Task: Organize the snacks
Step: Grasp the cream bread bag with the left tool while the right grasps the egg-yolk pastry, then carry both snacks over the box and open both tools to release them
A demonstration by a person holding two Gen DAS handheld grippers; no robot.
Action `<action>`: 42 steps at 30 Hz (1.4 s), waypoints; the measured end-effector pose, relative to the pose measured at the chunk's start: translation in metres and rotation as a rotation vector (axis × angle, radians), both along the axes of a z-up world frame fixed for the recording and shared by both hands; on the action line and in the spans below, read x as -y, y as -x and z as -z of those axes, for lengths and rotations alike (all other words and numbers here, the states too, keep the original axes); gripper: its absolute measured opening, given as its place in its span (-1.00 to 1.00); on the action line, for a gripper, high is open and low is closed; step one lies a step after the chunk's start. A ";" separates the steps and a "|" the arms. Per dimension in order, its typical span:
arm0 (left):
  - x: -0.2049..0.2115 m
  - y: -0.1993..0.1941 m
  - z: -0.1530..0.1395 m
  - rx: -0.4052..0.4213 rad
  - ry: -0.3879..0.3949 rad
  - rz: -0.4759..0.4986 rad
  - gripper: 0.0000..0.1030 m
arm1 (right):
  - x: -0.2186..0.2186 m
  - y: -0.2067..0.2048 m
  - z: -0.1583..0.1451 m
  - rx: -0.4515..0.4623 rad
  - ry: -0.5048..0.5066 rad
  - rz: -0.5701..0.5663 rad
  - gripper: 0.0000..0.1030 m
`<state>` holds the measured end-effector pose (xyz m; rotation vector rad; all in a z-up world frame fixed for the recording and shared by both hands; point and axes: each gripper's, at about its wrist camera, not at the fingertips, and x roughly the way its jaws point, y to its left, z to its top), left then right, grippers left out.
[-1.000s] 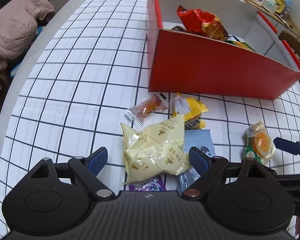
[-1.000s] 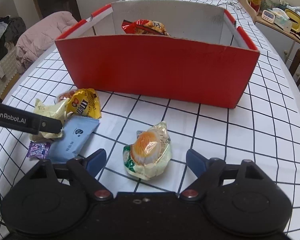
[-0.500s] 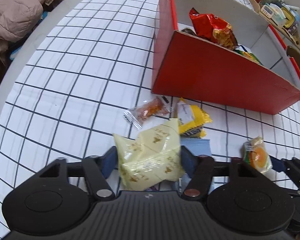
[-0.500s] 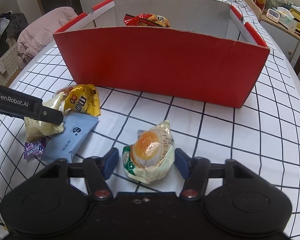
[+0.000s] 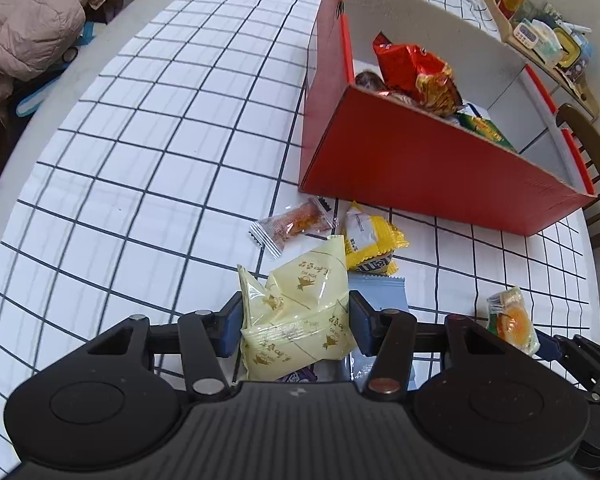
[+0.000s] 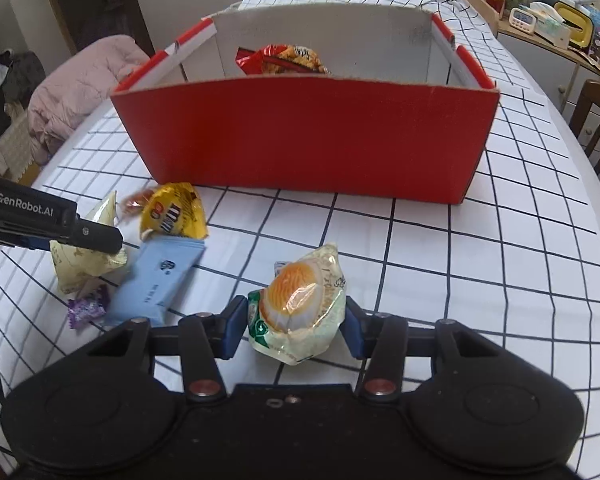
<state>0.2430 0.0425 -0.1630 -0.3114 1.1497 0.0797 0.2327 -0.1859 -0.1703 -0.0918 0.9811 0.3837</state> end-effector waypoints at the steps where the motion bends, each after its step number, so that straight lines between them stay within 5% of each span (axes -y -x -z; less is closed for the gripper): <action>1: -0.001 0.001 -0.002 0.001 -0.002 0.001 0.02 | 0.000 0.002 -0.003 0.001 0.000 0.004 -0.06; 26: 0.004 0.031 -0.086 0.113 -0.010 0.062 0.03 | 0.001 0.039 -0.092 0.081 -0.069 0.026 -0.06; 42: 0.027 -0.018 -0.135 0.200 -0.028 0.090 0.03 | 0.016 -0.018 -0.137 0.189 -0.051 0.025 -0.06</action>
